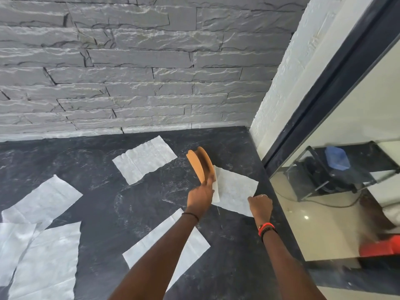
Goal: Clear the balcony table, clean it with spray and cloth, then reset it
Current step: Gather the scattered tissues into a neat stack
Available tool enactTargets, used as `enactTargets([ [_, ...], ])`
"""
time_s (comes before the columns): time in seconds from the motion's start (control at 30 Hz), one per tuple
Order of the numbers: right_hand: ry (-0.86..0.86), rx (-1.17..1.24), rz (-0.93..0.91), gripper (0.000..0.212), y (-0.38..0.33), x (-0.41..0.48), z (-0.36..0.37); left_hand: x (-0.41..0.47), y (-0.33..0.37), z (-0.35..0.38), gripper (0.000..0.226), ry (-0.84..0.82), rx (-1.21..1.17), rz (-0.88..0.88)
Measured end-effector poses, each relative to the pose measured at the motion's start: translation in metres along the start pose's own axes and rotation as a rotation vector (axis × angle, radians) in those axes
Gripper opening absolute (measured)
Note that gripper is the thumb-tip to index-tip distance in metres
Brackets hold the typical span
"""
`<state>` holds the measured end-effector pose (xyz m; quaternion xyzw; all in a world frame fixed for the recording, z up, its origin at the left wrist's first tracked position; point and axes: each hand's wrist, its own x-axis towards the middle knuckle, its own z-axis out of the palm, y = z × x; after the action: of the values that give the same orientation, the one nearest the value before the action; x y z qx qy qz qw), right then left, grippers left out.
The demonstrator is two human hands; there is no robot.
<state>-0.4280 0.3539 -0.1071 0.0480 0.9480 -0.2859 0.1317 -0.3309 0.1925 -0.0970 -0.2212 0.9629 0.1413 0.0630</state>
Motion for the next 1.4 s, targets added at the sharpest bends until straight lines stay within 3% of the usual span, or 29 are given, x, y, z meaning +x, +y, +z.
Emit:
enactTargets([
  [0.13,0.038,0.461,0.081,0.015,-0.004,-0.002,-0.008,0.007,0.000,0.002,0.054,-0.015,0.033,-0.011],
  [0.27,0.027,0.748,0.058,0.025,-0.009,-0.001,-0.021,0.010,-0.003,0.003,0.044,-0.007,0.031,-0.021],
  [0.5,0.028,0.952,-0.036,0.030,-0.023,-0.001,-0.050,0.012,-0.008,0.001,0.040,0.013,0.035,-0.018],
  [0.73,-0.094,0.963,-0.104,0.026,-0.040,-0.010,-0.073,0.009,-0.009,0.002,0.037,0.060,-0.012,-0.011],
  [0.9,-0.051,1.047,-0.144,0.026,-0.055,-0.025,-0.088,0.002,-0.014,0.001,0.041,0.041,-0.028,-0.023],
  [1.0,-0.114,1.070,-0.156,0.025,-0.065,-0.032,-0.097,0.001,-0.015,-0.004,0.040,0.022,-0.108,-0.024],
  [1.1,-0.277,1.024,-0.114,0.031,-0.074,-0.044,-0.095,-0.005,-0.016,-0.009,0.031,0.068,-0.411,-0.062],
  [1.2,-0.419,0.917,-0.092,0.030,-0.079,-0.059,-0.083,-0.020,-0.018,-0.015,0.031,0.013,-1.044,-0.179],
  [1.3,-0.515,0.898,-0.063,0.026,-0.087,-0.078,-0.071,-0.043,-0.029,-0.016,0.059,-0.145,-1.432,-0.256],
  [1.37,-0.669,0.924,-0.047,0.017,-0.091,-0.092,-0.062,-0.062,-0.046,-0.012,0.075,-0.297,-1.572,-0.234],
  [1.4,-0.753,0.957,-0.040,0.023,-0.092,-0.097,-0.058,-0.069,-0.055,-0.009,0.077,-0.377,-1.664,-0.203],
])
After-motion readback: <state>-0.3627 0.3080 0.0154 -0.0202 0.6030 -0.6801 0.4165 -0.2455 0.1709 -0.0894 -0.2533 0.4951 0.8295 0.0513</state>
